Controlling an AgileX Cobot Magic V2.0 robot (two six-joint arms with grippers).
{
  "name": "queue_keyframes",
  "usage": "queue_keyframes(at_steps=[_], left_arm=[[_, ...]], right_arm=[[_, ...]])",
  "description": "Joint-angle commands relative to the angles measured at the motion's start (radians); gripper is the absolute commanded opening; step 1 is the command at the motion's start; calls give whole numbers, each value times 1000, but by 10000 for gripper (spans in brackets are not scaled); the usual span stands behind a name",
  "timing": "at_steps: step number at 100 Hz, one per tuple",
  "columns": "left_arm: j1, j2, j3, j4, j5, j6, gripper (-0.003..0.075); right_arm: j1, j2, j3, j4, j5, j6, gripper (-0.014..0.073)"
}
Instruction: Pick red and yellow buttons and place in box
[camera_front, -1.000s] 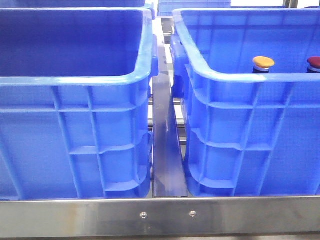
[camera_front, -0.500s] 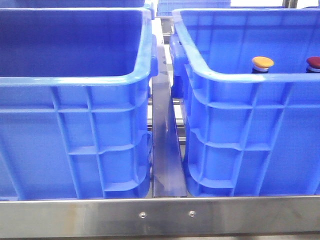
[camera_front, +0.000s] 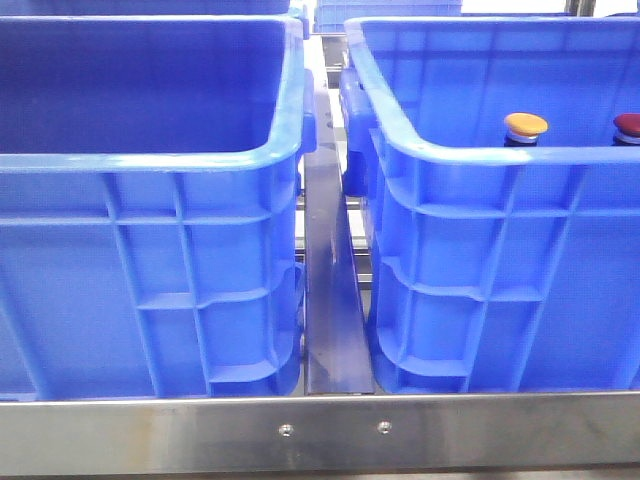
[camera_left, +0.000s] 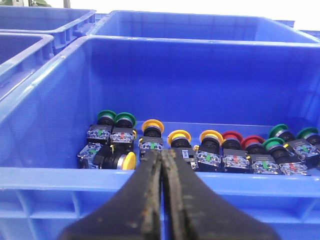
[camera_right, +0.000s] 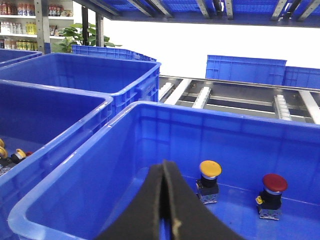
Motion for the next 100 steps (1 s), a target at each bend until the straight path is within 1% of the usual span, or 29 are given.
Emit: queue_keyframes(at_steps=[1, 63, 70, 80, 88, 92, 93, 95, 97, 100], left_arm=[[-1, -30, 19, -4, -81, -1, -20], [-1, -30, 19, -4, -81, -1, -20], [-1, -30, 19, -4, -81, -1, -20], [-1, -30, 19, -4, -81, -1, -20], [-1, -30, 19, -4, -81, -1, -20], [-1, -30, 19, -4, -81, -1, -20], [-1, -30, 19, -4, -81, -1, -20], [-1, -30, 19, -4, -81, -1, -20], [-1, -30, 19, -4, -81, -1, -20], [-1, -30, 19, -4, -81, -1, -20]], right_arm=[[1, 8, -26, 21, -29, -5, -61], [1, 8, -26, 21, -30, -5, -61], [1, 8, -26, 21, -67, -5, -61], [1, 8, -26, 11, -165, -5, -61], [1, 8, -25, -78, -230, 36, -61], [1, 8, -25, -168, -262, 117, -61], [1, 8, -25, -184, -262, 117, -61], [1, 8, -25, -235, -275, 178, -61], [1, 8, -25, -274, -280, 212, -61], [1, 8, -22, -382, -287, 286, -61]])
